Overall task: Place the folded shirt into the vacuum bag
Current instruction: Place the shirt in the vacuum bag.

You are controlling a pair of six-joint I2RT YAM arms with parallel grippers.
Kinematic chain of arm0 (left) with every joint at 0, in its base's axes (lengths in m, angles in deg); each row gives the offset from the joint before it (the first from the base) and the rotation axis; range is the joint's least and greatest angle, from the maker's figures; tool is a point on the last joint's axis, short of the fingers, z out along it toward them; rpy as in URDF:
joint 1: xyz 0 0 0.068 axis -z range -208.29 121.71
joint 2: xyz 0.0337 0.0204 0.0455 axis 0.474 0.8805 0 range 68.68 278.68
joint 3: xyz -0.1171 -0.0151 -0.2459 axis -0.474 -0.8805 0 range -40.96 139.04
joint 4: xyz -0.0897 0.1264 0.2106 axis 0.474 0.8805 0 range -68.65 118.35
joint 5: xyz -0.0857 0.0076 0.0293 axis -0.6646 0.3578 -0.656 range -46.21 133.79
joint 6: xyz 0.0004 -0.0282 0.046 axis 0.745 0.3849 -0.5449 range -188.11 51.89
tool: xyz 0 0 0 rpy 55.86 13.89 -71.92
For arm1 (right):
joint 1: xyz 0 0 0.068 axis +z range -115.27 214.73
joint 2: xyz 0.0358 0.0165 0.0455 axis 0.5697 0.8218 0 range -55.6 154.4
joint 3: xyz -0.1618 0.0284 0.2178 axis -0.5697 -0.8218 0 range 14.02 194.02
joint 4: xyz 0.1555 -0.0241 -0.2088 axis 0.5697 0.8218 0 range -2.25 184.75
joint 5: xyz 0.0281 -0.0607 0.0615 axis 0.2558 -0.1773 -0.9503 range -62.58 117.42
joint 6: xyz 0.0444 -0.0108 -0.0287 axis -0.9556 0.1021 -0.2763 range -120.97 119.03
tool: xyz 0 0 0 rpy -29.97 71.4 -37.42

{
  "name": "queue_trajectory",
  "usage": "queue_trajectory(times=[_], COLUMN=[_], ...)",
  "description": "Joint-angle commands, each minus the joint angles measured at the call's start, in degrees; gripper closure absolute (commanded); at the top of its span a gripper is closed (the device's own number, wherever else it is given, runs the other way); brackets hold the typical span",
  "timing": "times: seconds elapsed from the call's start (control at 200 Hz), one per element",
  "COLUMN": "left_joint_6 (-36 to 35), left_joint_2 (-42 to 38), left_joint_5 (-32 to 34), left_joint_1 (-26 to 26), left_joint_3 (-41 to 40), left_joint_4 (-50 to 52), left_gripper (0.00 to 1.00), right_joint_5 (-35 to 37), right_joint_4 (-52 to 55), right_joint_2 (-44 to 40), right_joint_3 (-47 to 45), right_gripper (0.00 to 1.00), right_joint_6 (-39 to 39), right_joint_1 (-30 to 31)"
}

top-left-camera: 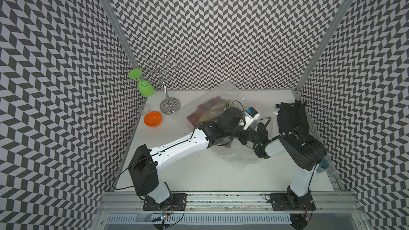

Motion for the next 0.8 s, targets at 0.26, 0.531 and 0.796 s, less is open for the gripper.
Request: queue_trajectory(times=[0.26,0.531,0.796], left_joint_6=[0.97,1.02,0.97], left_joint_2=[-0.82,-0.80,-2.16], left_joint_5=[-4.07,-4.71,-4.23], left_joint_1=[-0.14,0.45,-0.56], left_joint_3=[-0.86,-1.87,-3.42], left_joint_4=[-3.49,-3.96,-4.18], left_gripper=[1.00,1.00,1.00], right_joint_5=[1.75,1.64,1.91], right_joint_4=[-8.10,-11.35,-0.73], right_joint_2=[6.50,6.12,16.57], right_joint_3=[4.95,14.29,20.34], right_gripper=[0.84,0.90,0.78], right_joint_6=[-5.40,-4.16,-7.28], right_joint_1=[3.04,4.28,4.24])
